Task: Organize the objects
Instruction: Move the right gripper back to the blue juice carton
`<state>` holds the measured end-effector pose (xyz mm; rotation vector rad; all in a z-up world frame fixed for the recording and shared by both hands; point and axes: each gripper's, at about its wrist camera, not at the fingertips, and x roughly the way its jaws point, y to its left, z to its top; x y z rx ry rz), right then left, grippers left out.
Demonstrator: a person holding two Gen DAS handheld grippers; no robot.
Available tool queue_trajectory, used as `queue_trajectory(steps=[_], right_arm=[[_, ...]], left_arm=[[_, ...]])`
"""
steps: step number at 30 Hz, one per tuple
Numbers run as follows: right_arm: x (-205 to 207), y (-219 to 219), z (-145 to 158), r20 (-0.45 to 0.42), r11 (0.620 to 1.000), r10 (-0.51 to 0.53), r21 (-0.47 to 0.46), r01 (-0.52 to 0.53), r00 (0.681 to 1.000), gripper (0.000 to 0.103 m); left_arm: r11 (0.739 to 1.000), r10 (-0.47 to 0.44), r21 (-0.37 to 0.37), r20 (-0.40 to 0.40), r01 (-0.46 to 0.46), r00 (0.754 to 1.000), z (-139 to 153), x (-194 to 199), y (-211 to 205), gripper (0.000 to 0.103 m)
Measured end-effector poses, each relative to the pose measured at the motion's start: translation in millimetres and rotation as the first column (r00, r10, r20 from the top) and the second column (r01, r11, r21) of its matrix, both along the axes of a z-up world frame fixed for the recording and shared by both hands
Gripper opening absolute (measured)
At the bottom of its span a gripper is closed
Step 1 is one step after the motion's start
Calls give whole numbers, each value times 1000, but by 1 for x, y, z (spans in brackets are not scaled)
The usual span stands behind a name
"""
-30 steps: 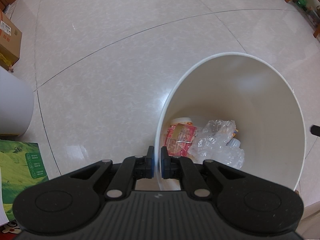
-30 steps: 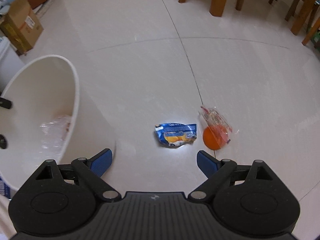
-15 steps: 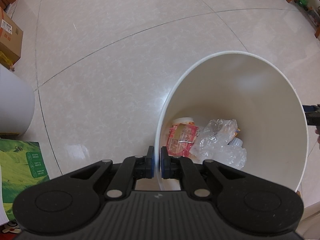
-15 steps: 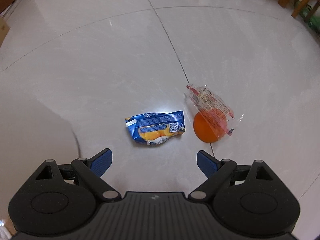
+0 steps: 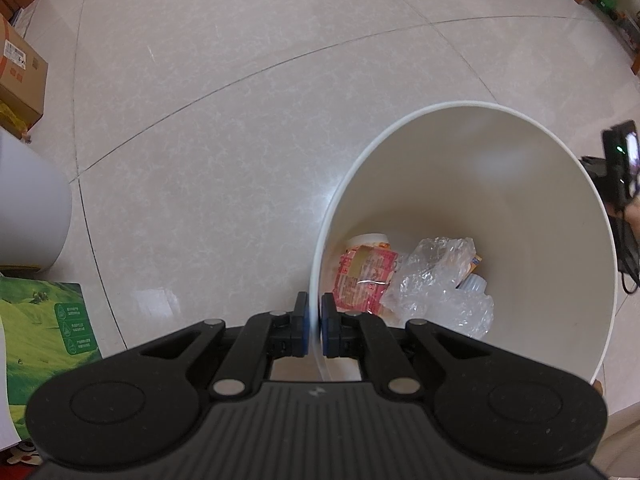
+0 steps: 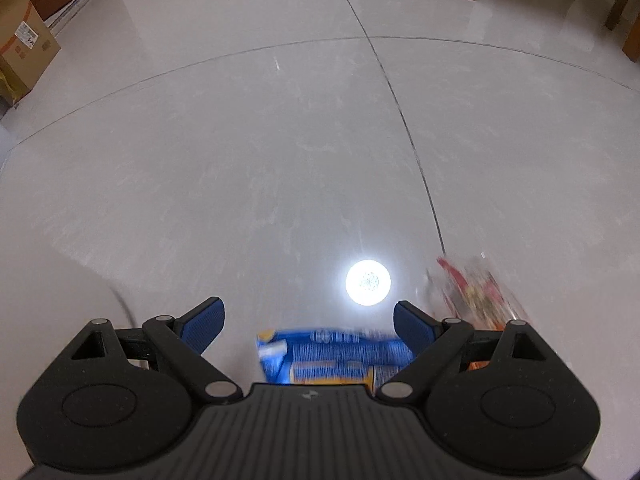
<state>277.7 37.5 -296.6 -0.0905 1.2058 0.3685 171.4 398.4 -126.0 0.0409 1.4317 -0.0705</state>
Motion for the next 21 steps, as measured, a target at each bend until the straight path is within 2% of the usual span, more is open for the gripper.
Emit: queue_trajectory(steps=[7, 9, 13, 18, 21], right_arm=[[12, 3, -32, -90, 1000, 13, 18, -11, 996, 94], [9, 0, -37, -139, 999, 24, 42, -18, 990, 95], [-5, -6, -34, -174, 997, 67, 53, -59, 983, 97], [-32, -3, -33, -220, 984, 177, 28, -176, 959, 100], [-55, 6, -36, -218, 956, 277, -32, -291, 936, 100]], left_arm=[[1000, 2, -1, -2, -2, 1000, 0, 0, 1, 4], [1000, 1, 0, -4, -1, 1000, -1, 0, 1, 4], [1000, -2, 1, -3, 2, 1000, -1, 0, 0, 4], [1000, -2, 0, -4, 2, 1000, -2, -1, 0, 4], [1000, 1, -1, -5, -1, 1000, -2, 0, -1, 4]])
